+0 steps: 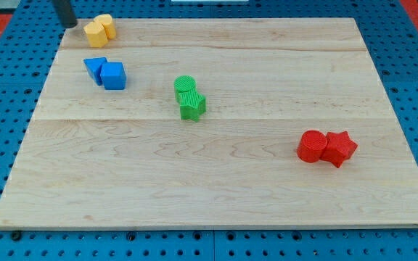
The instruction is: Arrange the yellow blocks diagonally to green blocks
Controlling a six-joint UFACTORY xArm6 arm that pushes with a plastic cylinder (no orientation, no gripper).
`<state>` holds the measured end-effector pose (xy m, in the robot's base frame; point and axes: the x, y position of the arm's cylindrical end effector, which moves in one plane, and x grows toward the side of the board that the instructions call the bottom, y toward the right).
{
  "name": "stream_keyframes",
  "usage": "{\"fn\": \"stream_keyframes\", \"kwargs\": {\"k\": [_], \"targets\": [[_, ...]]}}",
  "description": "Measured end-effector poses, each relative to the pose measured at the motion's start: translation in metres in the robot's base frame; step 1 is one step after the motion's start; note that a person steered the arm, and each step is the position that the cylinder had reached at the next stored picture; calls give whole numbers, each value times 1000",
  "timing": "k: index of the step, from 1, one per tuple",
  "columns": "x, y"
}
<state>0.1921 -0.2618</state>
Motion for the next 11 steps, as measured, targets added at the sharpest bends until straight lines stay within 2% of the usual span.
{"fn": "stream_keyframes", "kwargs": {"k": [1,2,3,4,5,6,7,8,9,10,11], "targets": [[13,68],[49,123],[16,71],[1,57],[21,-13],[58,22],[61,101],[61,127],[60,80],[92,89],[120,156]]}}
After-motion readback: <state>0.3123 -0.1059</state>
